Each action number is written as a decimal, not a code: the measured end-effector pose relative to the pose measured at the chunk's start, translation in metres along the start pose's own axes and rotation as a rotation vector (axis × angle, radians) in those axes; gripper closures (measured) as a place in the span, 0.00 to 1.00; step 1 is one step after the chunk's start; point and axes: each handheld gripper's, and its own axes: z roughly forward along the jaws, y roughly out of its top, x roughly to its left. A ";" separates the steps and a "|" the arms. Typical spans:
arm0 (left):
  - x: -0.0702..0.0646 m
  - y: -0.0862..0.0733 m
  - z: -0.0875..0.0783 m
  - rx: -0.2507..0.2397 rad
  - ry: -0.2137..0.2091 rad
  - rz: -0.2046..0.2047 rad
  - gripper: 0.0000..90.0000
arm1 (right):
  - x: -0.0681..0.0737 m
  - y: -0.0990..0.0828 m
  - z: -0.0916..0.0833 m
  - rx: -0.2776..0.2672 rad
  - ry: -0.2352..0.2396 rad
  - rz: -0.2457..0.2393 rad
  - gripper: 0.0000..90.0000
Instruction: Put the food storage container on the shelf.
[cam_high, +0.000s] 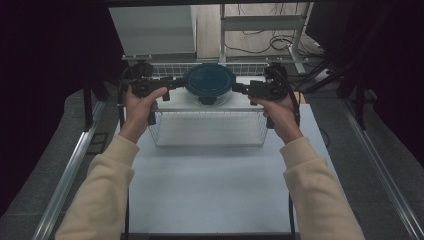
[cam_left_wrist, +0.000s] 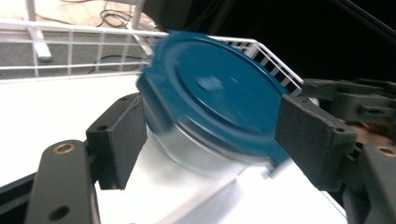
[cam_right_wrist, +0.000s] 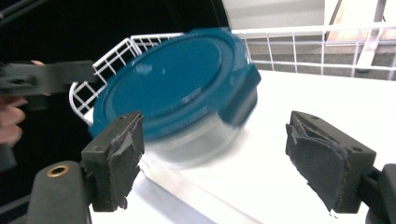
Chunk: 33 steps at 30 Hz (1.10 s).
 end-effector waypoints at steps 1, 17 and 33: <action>-0.003 -0.004 -0.004 0.002 -0.002 0.014 0.27 | -0.001 -0.004 -0.003 -0.003 -0.001 -0.011 0.22; -0.019 -0.111 -0.049 0.049 0.009 0.152 0.27 | 0.010 -0.096 -0.052 -0.013 0.035 -0.176 0.23; -0.003 -0.227 -0.048 0.209 0.073 0.142 0.25 | -0.002 -0.216 -0.089 0.038 -0.037 -0.225 0.23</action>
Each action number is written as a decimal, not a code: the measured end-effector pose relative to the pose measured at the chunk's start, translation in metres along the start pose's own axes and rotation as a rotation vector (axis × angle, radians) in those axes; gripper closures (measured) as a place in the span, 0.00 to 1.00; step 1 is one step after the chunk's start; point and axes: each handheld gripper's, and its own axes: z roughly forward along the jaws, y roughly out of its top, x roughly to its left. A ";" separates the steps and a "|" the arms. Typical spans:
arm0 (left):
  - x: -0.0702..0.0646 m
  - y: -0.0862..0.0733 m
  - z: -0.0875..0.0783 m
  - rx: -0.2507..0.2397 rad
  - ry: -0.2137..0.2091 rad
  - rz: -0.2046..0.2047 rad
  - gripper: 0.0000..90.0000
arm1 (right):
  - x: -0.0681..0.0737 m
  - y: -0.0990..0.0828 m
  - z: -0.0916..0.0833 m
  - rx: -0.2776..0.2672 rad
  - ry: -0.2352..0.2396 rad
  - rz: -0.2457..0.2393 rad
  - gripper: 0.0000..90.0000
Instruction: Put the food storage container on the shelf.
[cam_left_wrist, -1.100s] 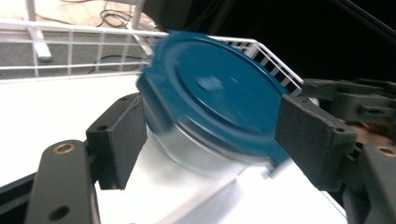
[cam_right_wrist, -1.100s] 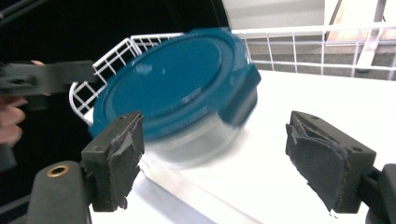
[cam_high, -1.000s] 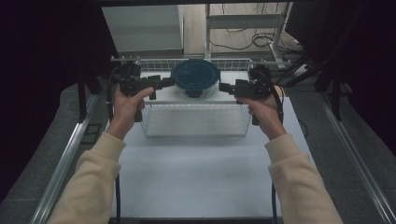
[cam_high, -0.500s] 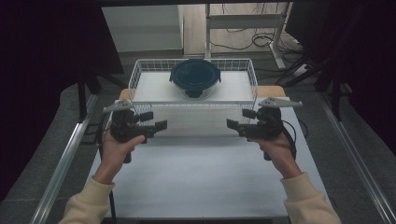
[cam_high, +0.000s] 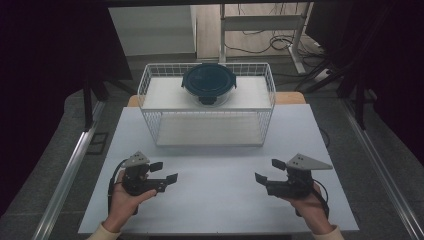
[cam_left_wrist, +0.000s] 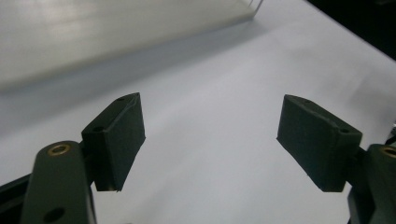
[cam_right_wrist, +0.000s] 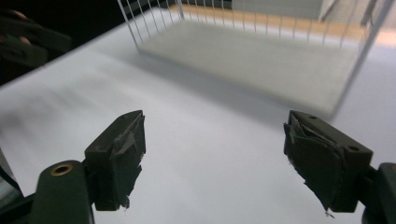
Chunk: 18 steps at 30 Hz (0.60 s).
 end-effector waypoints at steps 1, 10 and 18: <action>0.002 -0.005 -0.001 0.008 0.013 0.002 0.25 | -0.001 -0.015 0.000 0.018 -0.014 0.011 0.23; 0.006 -0.030 0.003 0.044 0.041 -0.020 0.24 | -0.010 -0.050 0.007 0.093 -0.036 0.045 0.23; 0.006 -0.029 0.004 0.028 0.070 -0.009 0.23 | -0.011 -0.051 0.009 0.104 -0.044 0.025 0.23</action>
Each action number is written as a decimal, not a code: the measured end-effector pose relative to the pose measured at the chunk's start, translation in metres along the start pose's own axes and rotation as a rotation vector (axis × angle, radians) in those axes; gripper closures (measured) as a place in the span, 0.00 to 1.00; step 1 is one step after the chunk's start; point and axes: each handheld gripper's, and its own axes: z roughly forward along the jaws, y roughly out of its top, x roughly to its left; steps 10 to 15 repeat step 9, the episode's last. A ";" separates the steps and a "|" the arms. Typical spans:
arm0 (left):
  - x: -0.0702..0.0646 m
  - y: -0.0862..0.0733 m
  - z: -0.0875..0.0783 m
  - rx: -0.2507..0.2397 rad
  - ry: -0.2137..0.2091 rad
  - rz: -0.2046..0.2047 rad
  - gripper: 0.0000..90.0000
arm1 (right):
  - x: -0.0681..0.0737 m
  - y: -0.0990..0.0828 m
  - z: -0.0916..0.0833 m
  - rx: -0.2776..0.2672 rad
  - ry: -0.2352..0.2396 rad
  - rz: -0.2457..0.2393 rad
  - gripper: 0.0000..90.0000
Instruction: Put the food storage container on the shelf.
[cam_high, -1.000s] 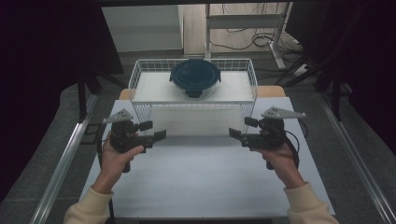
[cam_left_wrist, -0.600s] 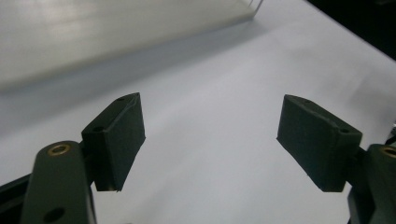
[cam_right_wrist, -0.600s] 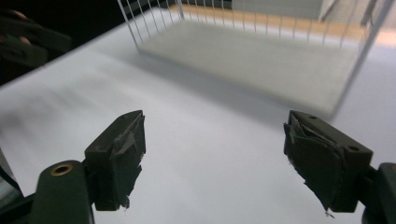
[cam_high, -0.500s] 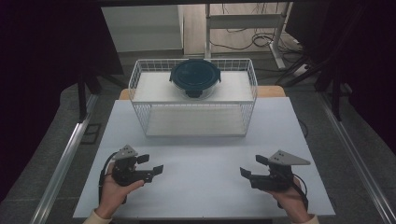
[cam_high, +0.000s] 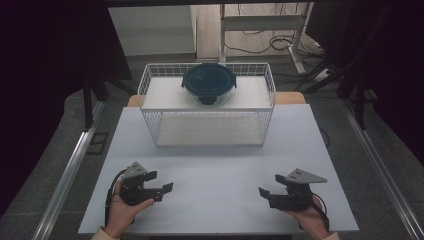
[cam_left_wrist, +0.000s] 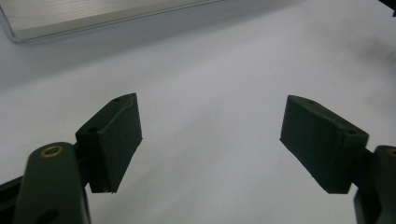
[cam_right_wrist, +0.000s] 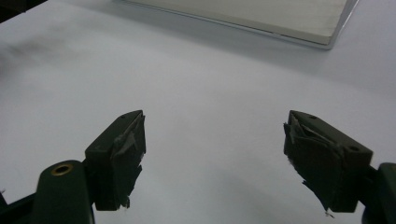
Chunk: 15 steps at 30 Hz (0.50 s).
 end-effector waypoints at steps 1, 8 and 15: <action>0.000 0.000 0.001 0.002 0.002 -0.001 0.23 | 0.000 0.000 0.000 -0.001 -0.003 -0.003 0.23; -0.001 -0.001 0.003 0.006 0.001 0.001 0.22 | -0.001 -0.001 -0.001 0.001 -0.022 -0.015 0.23; -0.001 -0.001 0.004 0.011 -0.001 0.002 0.23 | 0.000 -0.001 -0.001 0.001 -0.021 -0.018 0.23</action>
